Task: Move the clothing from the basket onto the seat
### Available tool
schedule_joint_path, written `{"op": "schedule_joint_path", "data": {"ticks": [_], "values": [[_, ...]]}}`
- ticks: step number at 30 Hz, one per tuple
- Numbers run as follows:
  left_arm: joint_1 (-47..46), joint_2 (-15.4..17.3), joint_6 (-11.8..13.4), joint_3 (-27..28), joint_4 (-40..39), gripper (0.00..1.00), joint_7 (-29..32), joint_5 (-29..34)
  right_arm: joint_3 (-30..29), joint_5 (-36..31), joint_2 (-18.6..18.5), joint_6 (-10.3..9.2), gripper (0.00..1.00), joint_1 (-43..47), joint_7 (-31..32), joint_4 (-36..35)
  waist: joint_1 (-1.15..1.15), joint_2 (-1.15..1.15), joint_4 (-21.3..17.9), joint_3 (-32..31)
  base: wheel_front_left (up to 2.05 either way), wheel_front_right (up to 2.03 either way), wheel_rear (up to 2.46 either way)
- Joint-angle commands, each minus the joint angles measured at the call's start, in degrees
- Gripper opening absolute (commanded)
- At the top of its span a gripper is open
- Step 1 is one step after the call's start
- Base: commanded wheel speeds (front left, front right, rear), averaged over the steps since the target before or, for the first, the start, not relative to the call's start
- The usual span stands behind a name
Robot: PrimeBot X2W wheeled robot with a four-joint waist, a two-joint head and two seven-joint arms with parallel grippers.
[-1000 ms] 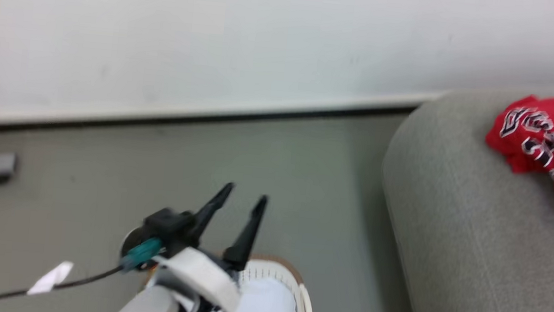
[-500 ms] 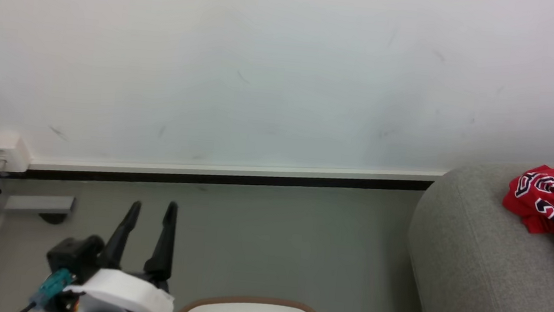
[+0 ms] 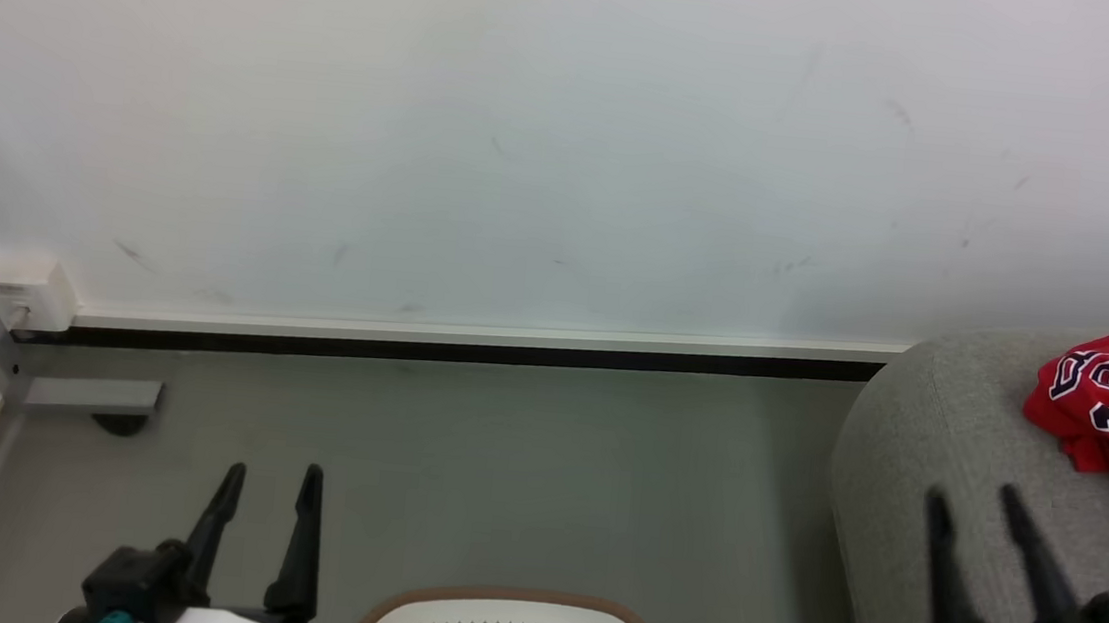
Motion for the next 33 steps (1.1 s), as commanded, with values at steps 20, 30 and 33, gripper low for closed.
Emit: {"op": "schedule_joint_path", "data": {"ticks": [20, 30, 33], "values": [[3.0, -5.0, -4.8, 7.8, 2.3, 1.0, 0.0, 8.6, 0.4, -10.2, 8.8, -0.13, 1.0, 4.1, -0.2, -0.3, 0.0, 0.0, 0.3, 0.6, 0.0, 0.0, 0.0], [2.7, -5.2, -5.5, 7.9, 3.1, 1.0, 0.0, 7.8, 1.0, -9.7, 9.4, -0.13, 1.0, 3.7, -0.2, 0.3, 0.0, 0.0, -0.1, 0.5, 0.0, 0.0, 0.0], [2.8, -5.5, -5.5, 8.0, 4.0, 0.0, 0.1, 7.4, 1.3, -9.6, 9.4, 0.01, 0.0, 4.4, 0.1, 0.8, 0.0, 0.0, -0.1, 0.5, 0.0, 0.0, 0.0]]}}
